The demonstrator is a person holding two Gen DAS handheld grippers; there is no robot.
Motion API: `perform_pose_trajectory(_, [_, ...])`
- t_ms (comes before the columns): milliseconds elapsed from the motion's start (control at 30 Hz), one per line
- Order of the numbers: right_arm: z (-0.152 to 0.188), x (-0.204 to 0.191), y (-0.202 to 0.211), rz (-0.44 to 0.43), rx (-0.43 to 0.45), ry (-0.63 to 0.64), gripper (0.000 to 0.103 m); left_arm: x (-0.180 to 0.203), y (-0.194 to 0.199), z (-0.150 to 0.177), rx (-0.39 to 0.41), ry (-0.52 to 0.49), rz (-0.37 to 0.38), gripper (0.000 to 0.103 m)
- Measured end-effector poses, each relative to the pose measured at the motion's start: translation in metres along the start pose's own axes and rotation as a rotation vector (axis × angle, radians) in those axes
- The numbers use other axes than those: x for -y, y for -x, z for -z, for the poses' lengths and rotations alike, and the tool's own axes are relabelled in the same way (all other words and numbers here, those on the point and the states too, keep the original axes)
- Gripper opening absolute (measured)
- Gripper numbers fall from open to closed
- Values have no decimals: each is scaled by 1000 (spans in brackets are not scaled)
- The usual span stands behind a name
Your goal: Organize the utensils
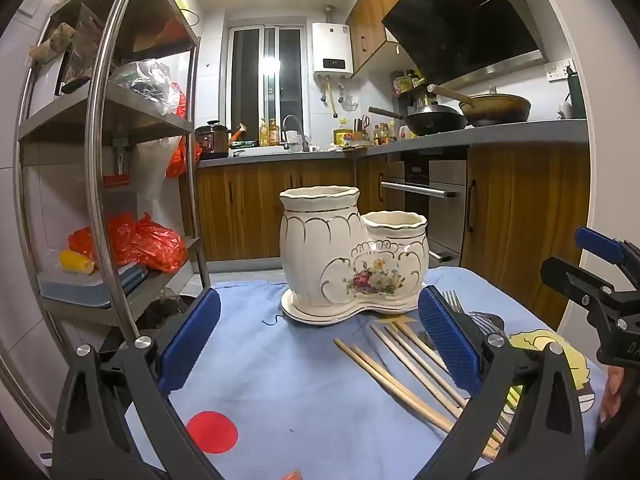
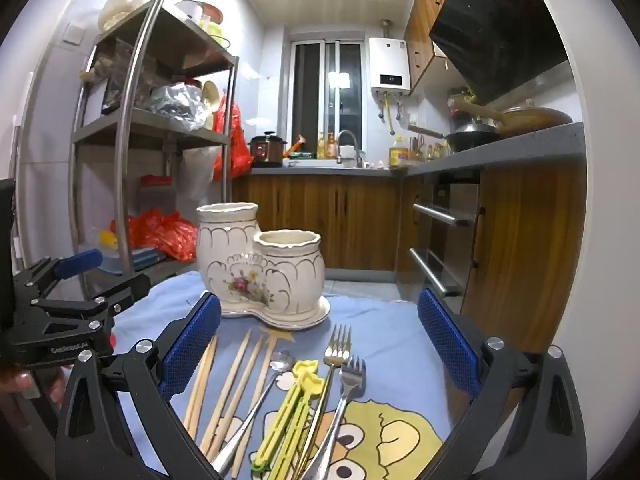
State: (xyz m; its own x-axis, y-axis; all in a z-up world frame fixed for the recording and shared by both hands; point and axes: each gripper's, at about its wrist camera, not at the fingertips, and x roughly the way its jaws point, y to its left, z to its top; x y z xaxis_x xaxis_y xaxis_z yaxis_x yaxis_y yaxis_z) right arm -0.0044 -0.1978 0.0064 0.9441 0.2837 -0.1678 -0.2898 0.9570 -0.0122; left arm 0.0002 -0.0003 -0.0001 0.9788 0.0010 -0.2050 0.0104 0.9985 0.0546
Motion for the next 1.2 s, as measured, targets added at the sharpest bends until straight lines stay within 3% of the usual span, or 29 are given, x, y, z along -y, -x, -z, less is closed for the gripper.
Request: perform_pose_trajectory(1200, [1,-1,-2,0,-2,5,98,5,-1,1,-3,-2,3,98])
